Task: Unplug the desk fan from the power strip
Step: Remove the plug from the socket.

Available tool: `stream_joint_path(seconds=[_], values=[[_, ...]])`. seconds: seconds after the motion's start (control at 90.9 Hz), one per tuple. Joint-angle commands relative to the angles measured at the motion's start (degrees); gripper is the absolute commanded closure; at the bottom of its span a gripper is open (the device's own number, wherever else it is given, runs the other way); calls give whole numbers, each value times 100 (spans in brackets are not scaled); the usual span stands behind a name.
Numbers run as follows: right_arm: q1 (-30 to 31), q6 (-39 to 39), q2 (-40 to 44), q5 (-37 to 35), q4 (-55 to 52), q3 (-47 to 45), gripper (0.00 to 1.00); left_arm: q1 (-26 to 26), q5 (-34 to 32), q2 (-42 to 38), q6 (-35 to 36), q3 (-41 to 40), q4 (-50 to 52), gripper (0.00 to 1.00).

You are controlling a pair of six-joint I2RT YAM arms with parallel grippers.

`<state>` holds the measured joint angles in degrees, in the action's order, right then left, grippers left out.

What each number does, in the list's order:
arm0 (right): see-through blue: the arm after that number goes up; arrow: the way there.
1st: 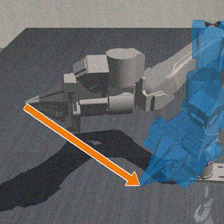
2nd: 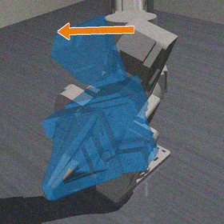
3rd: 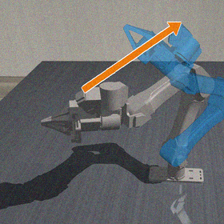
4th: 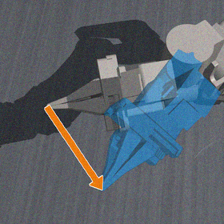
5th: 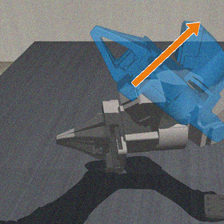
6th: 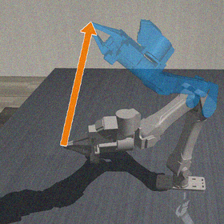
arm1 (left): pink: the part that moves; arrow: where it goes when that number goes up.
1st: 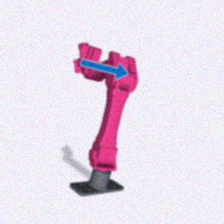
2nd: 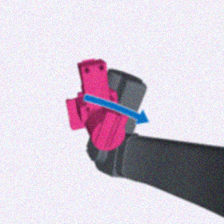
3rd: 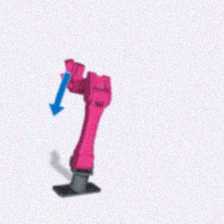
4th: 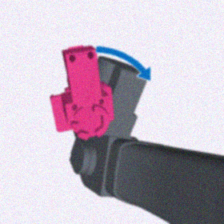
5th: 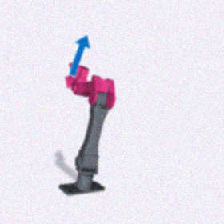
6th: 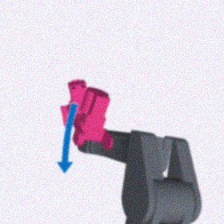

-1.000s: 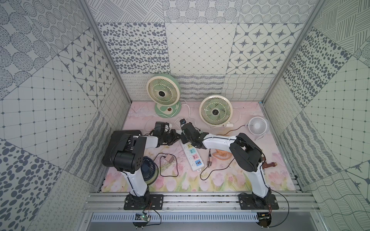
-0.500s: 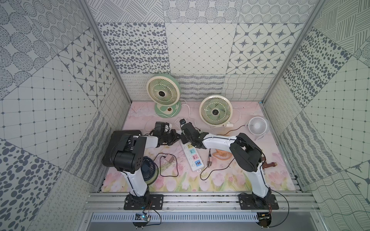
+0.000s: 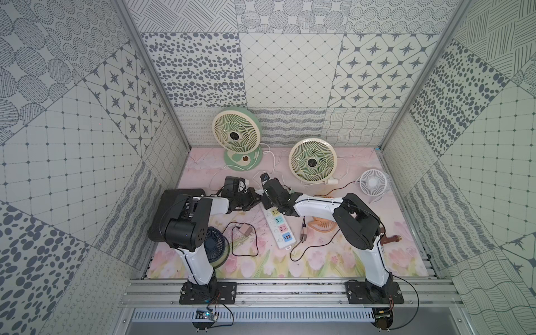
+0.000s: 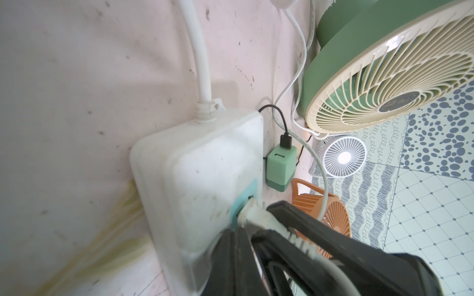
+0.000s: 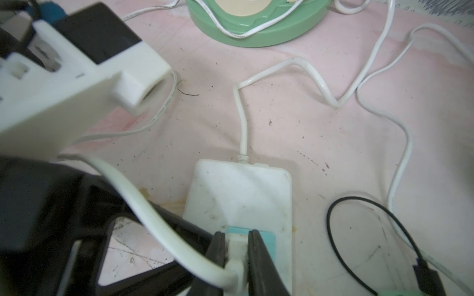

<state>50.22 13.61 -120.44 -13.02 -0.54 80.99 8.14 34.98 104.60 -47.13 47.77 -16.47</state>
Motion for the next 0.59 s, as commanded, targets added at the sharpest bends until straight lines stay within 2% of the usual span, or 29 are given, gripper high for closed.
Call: stream_joint_path(seconds=[0.0,0.187,0.352,0.407,0.583], values=[[-111,237,298,141,190,-70,97,-25,-498,33,108,-19,761,100],[160,-281,190,-442,8,86,97,-30,-501,34,113,-18,760,100],[-182,369,309,184,253,-169,97,-31,-501,15,128,-22,784,100],[-183,360,319,203,255,-157,97,-32,-509,-6,134,-27,788,100],[190,-307,159,-452,-16,124,97,-32,-506,16,134,-21,782,100]])
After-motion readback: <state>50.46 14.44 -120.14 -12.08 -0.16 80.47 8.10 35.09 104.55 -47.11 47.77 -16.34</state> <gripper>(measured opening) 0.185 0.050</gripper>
